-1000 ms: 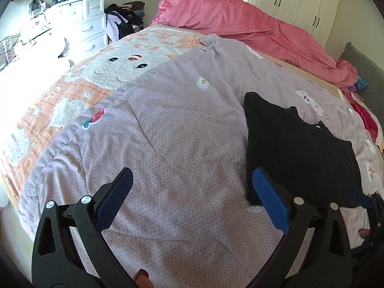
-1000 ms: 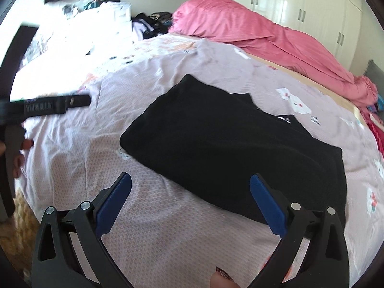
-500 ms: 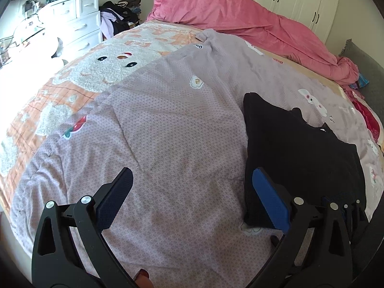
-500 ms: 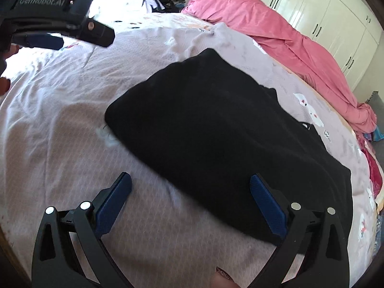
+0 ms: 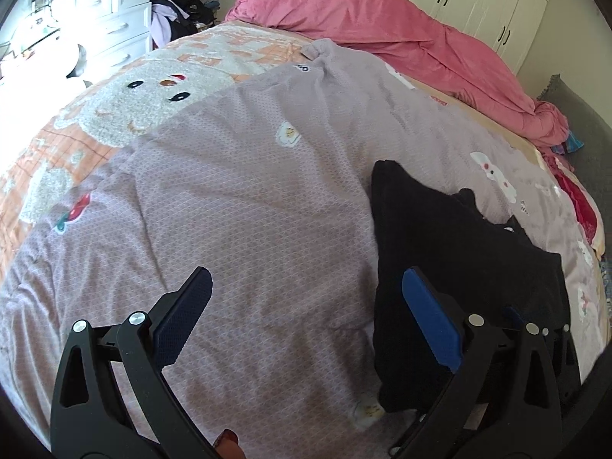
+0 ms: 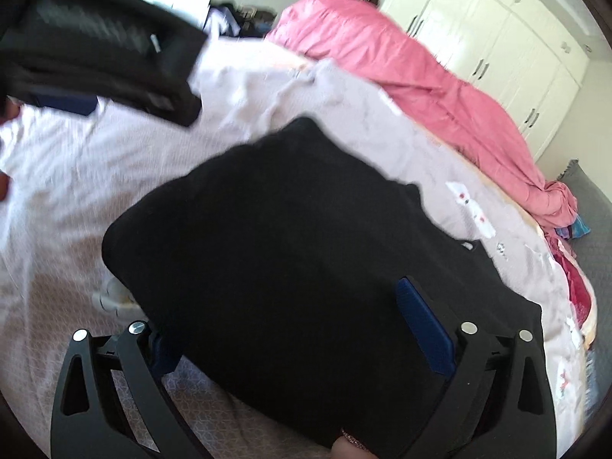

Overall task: Fold small clothes
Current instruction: 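Move both open grippers to the long side edge of the black shirt, then close the right gripper on the shirt edge while the left gripper grasps beside it, then lift the grasped edge with both grippers and fold it over the shirt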

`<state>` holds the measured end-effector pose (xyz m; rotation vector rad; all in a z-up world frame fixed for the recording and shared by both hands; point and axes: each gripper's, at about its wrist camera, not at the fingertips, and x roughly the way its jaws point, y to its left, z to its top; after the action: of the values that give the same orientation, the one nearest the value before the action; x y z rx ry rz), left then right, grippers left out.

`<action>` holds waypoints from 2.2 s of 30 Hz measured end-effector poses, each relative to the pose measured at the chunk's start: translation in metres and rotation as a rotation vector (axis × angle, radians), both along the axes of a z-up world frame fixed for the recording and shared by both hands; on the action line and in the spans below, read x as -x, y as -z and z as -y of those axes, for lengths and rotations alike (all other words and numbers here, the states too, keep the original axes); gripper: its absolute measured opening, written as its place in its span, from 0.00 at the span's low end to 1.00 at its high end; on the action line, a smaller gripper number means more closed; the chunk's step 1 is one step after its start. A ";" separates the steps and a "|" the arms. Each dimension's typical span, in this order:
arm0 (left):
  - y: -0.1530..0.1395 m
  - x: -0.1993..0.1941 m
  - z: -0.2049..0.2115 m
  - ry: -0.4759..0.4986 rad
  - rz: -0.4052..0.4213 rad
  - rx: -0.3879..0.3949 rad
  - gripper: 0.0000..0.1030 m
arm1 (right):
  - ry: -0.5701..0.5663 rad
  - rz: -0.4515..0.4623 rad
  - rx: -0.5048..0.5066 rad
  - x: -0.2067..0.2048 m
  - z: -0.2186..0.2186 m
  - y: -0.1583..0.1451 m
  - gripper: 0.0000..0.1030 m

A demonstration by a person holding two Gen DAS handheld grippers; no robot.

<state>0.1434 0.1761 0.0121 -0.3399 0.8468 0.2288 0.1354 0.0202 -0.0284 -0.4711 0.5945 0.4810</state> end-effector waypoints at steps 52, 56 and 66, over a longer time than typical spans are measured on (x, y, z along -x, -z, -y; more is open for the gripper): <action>-0.063 -0.099 0.224 0.469 0.022 0.195 0.23 | 0.235 -0.003 -0.546 0.036 0.201 -0.064 0.16; -0.058 -0.104 0.246 0.496 0.002 0.197 0.23 | 0.272 -0.023 -0.568 0.036 0.218 -0.059 0.16; -0.035 -0.118 0.289 0.549 -0.068 0.171 0.23 | 0.364 -0.117 -0.648 0.028 0.249 -0.039 0.16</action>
<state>0.2610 -0.1131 0.0473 -0.2476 0.9967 -0.3459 0.1074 -0.2293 0.0107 0.2814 0.5839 0.3277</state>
